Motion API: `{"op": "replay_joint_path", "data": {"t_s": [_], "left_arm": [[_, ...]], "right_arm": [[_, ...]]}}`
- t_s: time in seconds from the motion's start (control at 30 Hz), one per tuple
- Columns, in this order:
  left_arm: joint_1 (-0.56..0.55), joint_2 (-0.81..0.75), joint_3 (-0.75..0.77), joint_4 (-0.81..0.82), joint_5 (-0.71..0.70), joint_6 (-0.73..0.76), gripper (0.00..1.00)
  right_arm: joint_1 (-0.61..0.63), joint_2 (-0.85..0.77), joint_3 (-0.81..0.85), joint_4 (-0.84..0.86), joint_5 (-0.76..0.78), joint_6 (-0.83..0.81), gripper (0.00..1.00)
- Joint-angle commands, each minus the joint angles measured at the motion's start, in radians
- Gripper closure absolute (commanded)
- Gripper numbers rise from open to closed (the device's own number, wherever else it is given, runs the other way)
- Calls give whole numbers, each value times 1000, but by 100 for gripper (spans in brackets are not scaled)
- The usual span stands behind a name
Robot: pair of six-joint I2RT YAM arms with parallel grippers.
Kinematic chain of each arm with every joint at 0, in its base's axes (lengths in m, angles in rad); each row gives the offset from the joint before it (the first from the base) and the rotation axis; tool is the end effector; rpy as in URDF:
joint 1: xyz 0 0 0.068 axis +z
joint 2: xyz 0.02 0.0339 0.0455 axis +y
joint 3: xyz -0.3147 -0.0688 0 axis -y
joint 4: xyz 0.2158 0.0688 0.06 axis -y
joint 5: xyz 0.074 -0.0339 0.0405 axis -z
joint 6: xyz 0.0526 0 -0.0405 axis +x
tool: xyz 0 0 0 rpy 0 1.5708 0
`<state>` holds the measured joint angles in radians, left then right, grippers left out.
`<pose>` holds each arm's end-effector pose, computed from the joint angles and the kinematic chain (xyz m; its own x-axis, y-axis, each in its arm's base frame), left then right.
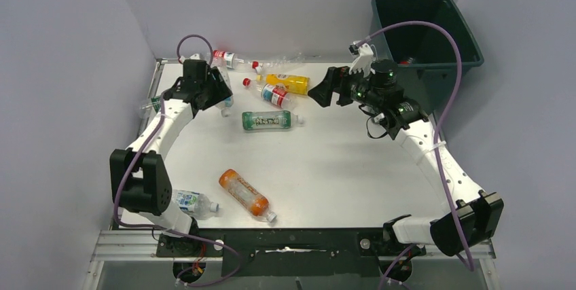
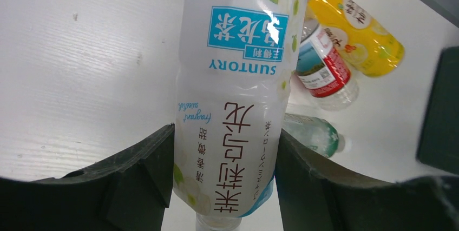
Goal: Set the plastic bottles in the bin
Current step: Pick up the plastic bottle at the center of the board.
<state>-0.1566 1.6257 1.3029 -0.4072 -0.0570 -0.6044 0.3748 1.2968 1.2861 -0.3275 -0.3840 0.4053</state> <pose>0.3514 -0.0524 0.3318 -0.6067 -0.4786 -0.6347 -0.2807 0.8760 -0.3922 0.2413 0.1161 0.4334 -0.5473 0.1776 -0.8179 -0.4924 0.7219 0.4862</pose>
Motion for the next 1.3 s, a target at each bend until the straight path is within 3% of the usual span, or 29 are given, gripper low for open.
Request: {"op": "replay_joint_path", "data": {"t_s": [0.0,0.33,0.57,0.9,1.27], "left_arm": [[-4,-92,37,1,156,30,44],[-51,-173,71,4,414,26,44],[-89,-228,11,109,562,-41,44],[-114,-280,-87,263,735,-118,44],[-170,-293,-169,450,839,-219,44]], "right_arm": [[8,6,11,122,-70,56,2],[6,27,56,103,-88,83,2],[1,-10,34,145,-139,132,1],[-122,-47,-94,447,-369,356,1],[-129,6,-123,624,-435,491,1]]}}
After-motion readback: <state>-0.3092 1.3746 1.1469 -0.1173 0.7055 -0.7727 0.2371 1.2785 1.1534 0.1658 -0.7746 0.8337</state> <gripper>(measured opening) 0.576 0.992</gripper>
